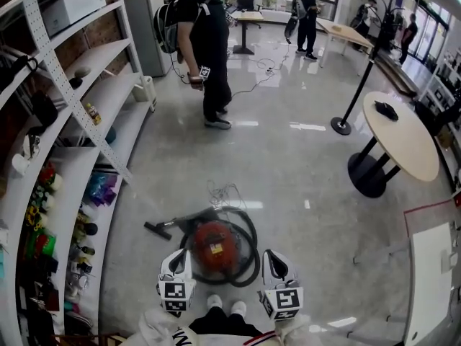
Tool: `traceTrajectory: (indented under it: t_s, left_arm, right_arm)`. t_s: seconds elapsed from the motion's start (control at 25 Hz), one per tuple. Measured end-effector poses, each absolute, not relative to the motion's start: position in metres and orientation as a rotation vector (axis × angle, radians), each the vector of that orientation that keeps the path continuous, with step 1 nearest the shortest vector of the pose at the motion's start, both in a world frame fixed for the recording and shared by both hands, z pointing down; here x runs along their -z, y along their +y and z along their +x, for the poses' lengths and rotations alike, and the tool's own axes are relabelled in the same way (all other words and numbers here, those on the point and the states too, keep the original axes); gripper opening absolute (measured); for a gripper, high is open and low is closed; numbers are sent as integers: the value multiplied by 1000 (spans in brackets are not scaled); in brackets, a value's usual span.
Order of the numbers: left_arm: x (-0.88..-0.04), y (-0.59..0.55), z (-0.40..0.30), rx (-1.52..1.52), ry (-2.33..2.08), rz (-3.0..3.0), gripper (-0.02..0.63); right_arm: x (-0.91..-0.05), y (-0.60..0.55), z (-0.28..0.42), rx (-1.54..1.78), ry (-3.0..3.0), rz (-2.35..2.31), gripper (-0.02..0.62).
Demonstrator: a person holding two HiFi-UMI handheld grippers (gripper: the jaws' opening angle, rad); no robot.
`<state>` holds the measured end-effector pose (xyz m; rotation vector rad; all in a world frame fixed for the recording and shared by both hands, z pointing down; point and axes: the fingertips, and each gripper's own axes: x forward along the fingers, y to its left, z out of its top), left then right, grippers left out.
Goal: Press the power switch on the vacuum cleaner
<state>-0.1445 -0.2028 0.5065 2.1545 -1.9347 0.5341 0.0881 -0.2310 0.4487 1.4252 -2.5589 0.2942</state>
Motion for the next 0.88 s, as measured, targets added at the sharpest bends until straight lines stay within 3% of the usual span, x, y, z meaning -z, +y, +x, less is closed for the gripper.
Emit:
traceTrajectory:
  t_s: [0.52,0.88]
  left_arm:
    - [-410,-202,-128,-361,-2064,2255,0]
    - [-402,-190,-126,-347,-2109,2216,0]
  right_arm:
    - [-413,-232,96,-266,-2638,1412,-2]
    - [-401,-228,93,-240,-2675,1350,-2]
